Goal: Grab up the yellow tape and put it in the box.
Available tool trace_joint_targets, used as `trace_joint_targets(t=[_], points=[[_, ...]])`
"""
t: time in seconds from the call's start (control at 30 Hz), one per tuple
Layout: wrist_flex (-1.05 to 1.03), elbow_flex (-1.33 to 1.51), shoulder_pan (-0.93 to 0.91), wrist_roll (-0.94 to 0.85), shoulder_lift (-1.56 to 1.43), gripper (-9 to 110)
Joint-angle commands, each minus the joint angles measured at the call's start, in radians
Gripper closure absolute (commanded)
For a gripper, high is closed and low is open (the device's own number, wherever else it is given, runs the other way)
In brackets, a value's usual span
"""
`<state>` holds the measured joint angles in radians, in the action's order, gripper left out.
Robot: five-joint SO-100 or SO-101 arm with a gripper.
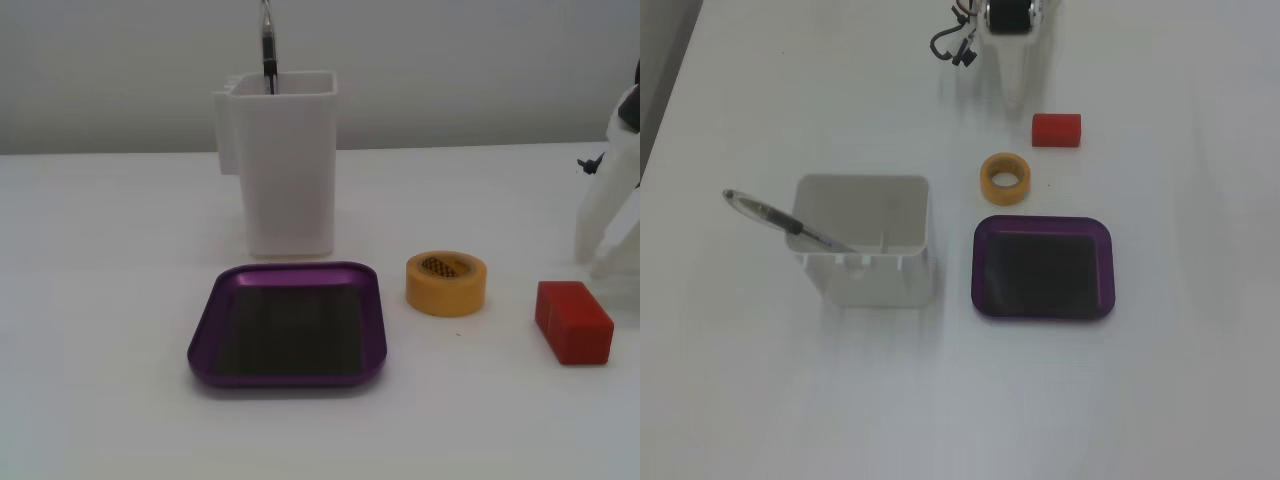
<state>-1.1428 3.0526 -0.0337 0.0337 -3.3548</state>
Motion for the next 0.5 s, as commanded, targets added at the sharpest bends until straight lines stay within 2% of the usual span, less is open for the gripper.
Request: trace_joint_targets(t=[0.0, 0.47], points=[[0.012, 0.009, 0.008, 0.003, -0.097, 102], [0.012, 0.009, 0.008, -0.006, -0.097, 102]])
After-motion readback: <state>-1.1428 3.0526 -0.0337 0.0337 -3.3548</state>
